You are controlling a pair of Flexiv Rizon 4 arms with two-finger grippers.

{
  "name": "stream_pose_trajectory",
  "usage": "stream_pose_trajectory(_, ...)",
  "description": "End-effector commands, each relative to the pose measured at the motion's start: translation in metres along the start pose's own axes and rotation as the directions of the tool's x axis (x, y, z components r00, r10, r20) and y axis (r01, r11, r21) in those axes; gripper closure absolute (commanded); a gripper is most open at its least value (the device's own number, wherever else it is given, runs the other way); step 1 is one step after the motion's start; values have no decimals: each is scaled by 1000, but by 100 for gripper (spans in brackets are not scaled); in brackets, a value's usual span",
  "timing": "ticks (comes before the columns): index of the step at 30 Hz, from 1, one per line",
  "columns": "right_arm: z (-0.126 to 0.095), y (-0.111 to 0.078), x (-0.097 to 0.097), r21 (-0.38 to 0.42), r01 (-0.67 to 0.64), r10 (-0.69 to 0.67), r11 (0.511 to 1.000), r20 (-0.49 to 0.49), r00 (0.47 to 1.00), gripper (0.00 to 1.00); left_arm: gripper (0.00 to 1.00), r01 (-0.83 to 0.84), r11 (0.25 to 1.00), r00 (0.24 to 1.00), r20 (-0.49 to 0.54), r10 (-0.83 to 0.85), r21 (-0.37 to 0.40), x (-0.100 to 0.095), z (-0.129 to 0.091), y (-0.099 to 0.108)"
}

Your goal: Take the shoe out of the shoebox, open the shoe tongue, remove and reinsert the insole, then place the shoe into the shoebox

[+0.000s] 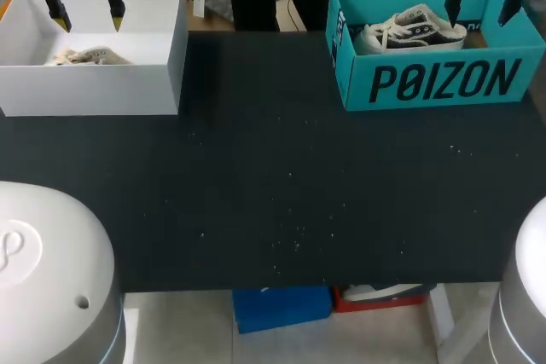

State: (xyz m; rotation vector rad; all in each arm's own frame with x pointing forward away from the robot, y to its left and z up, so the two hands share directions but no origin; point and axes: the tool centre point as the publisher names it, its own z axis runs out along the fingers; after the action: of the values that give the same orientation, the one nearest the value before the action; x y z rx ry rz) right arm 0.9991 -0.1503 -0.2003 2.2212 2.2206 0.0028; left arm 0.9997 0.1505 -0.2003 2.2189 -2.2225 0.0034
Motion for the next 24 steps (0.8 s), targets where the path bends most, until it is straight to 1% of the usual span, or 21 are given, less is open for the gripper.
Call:
stream_pose_trajectory(1,0,1,1,-13,64,-65,998,-19,998,0,0,0,1000,1000,0,0,0,0,0,0)
stream_pose_trajectory(2,0,3,2,-24,160,-161,987,-43,986,0,0,0,1000,1000,0,0,0,0,0,0)
stream_pose_trajectory(3,-1,4,4,-22,274,-274,962,-50,960,0,0,0,1000,1000,0,0,0,0,0,0)
stream_pose_trajectory(4,-3,5,5,-21,380,-380,925,-40,924,0,0,0,1000,1000,0,0,0,0,0,0)
stream_pose_trajectory(5,-4,6,5,-22,488,-488,873,-38,872,0,0,0,1000,1000,0,0,0,0,0,0)
stream_pose_trajectory(6,-6,6,5,-9,622,-622,783,-44,782,0,0,0,1000,1000,0,0,0,0,0,0)
stream_pose_trajectory(7,-7,4,6,-12,731,-730,682,-63,680,0,0,0,1000,1000,0,0,0,0,0,0)
stream_pose_trajectory(8,-10,0,9,-29,852,-850,523,-98,518,0,0,0,1000,1000,0,0,0,0,0,0)
stream_pose_trajectory(9,-13,-8,10,-19,942,-937,335,-111,331,0,0,0,1000,1000,0,0,0,0,0,0)
stream_pose_trajectory(23,-13,-8,10,-19,942,-937,335,-111,331,0,0,0,1000,1000,0,0,0,0,0,0)
stream_pose_trajectory(24,-11,-5,8,-10,948,-944,317,-103,315,0,0,0,1000,1000,0,0,0,0,0,0)
